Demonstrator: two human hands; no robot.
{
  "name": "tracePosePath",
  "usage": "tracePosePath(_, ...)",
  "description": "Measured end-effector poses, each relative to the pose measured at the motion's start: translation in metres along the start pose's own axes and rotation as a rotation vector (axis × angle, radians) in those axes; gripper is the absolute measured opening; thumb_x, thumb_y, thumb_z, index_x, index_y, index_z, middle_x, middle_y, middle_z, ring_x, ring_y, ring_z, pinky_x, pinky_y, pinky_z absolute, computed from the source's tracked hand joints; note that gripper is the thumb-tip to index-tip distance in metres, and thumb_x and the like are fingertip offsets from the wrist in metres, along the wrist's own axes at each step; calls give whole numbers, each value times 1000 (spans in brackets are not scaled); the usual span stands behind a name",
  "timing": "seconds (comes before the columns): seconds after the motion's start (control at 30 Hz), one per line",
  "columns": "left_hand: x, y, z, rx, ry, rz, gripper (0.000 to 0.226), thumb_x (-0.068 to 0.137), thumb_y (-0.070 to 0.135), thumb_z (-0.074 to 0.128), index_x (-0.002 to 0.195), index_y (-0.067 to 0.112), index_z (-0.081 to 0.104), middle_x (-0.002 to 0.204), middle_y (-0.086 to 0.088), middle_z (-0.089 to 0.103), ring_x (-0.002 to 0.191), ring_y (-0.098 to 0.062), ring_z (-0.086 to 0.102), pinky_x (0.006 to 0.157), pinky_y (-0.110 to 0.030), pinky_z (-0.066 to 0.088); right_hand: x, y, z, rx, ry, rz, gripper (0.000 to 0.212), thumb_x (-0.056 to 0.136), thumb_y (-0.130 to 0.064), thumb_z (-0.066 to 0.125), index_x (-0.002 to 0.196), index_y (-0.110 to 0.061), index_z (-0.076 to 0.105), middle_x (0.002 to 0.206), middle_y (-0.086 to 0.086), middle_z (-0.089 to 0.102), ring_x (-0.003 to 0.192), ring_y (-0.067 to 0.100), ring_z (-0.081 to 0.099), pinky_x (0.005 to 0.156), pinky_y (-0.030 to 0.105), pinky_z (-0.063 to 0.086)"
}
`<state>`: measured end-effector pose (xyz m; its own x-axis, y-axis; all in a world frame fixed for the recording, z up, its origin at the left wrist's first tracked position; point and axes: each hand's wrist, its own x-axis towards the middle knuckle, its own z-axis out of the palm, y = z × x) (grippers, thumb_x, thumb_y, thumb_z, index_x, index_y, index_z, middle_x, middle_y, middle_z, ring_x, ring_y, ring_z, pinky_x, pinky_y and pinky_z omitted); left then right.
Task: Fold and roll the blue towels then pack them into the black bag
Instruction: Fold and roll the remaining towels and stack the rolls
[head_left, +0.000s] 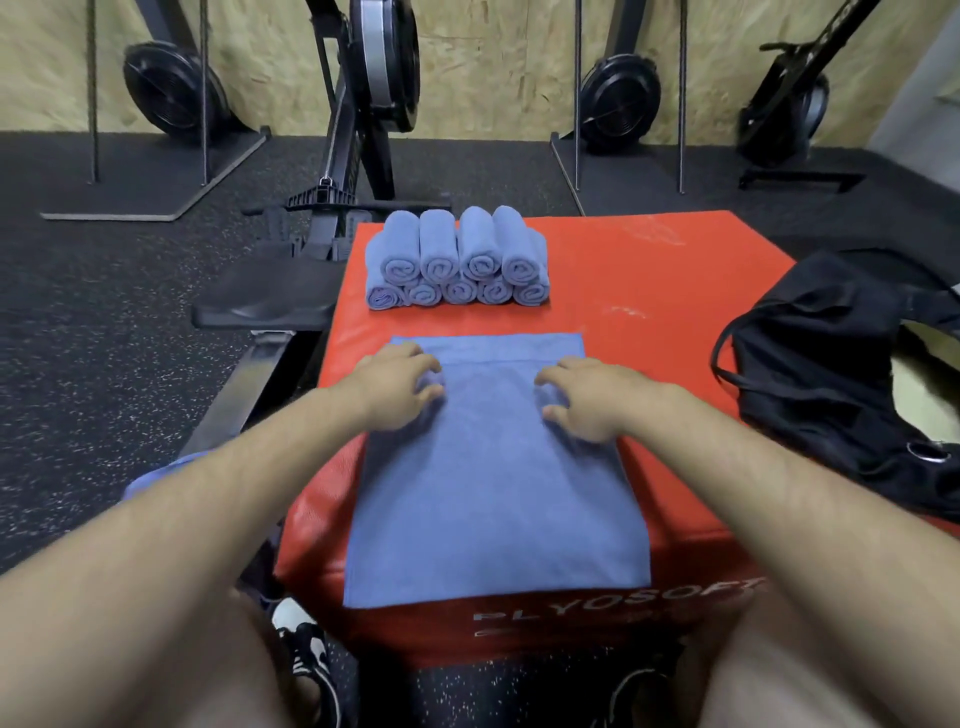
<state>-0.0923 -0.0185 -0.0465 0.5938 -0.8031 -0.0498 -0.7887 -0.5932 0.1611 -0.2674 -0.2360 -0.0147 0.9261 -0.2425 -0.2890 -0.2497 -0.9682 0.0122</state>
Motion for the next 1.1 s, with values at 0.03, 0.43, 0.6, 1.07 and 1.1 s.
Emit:
tracePosePath(0.03,11,-6,-2,17,-6,-9,38,99,43,50,132,25,54,136,-2,48,128,-28,43,104,-42,38,14,7,-3,10,9,10,49,97,-42,48,144,-26,42,146,5,44,133,30,46,105,44,43)
tracePosePath(0.43,51,-55,5,-116,-70,18,24,86,40,74,92,25,55,88,8,57,86,-20,56,79,-37,49,82,63,11,260,73,55,24,85,-36,73,101,-25,59,107,1,64,98,24,58,84,35,44)
tracePosePath(0.6,48,-64,3,-184,-82,21,18,90,24,69,83,21,53,84,5,59,80,-21,55,76,-38,48,72,80,8,497,133,15,11,89,-25,70,89,-18,61,85,-2,63,75,16,53,70,33,43)
tracePosePath(1.07,72,-62,8,-274,197,-216,12,98,24,54,95,14,47,82,-4,61,75,-28,54,60,-35,33,109,77,19,415,375,223,16,98,-35,53,100,-19,58,94,5,67,92,31,59,70,33,36)
tracePosePath(1.1,74,-62,10,-270,199,-233,10,98,23,54,98,13,50,86,-5,63,80,-29,56,63,-35,35,111,75,20,407,375,229,16,97,-34,53,101,-20,58,97,6,68,94,32,60,70,34,38)
